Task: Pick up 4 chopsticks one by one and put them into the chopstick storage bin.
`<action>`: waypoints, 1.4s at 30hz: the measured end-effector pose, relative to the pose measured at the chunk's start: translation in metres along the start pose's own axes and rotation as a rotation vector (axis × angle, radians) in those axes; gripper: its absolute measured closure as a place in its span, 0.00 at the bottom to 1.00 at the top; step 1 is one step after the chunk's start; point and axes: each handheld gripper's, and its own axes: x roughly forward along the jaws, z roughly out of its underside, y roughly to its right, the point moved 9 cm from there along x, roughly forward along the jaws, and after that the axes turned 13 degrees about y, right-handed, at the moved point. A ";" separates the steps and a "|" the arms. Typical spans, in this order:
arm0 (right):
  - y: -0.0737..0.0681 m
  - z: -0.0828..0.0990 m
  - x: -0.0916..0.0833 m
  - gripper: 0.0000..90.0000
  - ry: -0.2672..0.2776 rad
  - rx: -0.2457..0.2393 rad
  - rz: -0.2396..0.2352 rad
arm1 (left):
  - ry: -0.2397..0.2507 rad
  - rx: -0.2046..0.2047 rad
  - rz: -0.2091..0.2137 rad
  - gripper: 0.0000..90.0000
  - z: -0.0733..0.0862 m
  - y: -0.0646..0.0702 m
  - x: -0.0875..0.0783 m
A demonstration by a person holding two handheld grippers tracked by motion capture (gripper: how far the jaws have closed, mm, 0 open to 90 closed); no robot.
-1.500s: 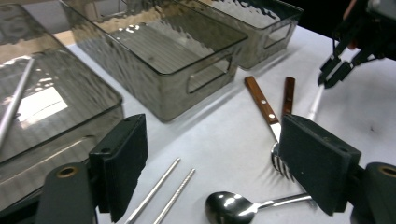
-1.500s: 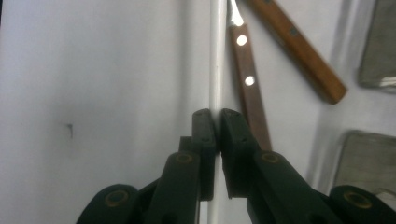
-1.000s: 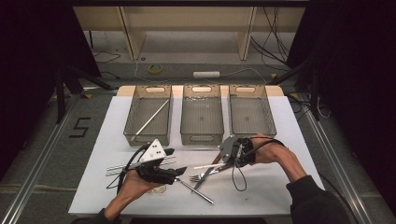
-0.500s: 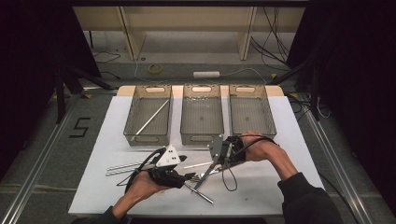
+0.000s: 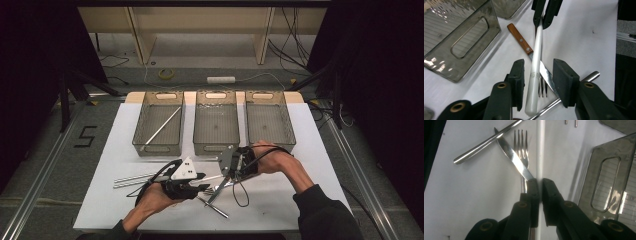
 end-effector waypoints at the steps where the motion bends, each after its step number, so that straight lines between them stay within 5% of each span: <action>1: 0.000 -0.001 0.000 0.95 0.004 0.005 0.003 | -0.004 0.008 0.002 0.72 0.000 0.000 0.000; 12: -0.006 -0.004 0.000 0.95 0.001 -0.004 -0.011 | -0.014 0.013 0.038 0.89 0.000 0.002 0.000; 16: -0.005 -0.003 0.000 0.94 -0.004 -0.030 -0.020 | 0.001 0.062 0.036 0.91 -0.003 0.005 -0.002; 22: -0.002 -0.006 -0.009 0.84 0.053 0.031 0.039 | 0.034 0.073 0.013 0.91 -0.006 -0.001 -0.007; 26: 0.001 -0.006 -0.016 0.65 0.069 0.099 0.151 | 0.044 0.074 -0.013 0.91 -0.006 -0.008 -0.012; 32: 0.005 -0.001 -0.020 0.51 0.184 0.253 0.300 | 0.045 0.082 -0.061 0.91 -0.007 -0.018 -0.024; 38: 0.005 0.001 -0.033 0.46 0.321 0.373 0.524 | 0.054 0.066 -0.084 0.91 -0.006 -0.025 -0.031; 42: -0.004 0.004 -0.043 0.44 0.453 0.476 0.615 | 0.087 0.007 -0.090 0.91 -0.007 -0.028 -0.033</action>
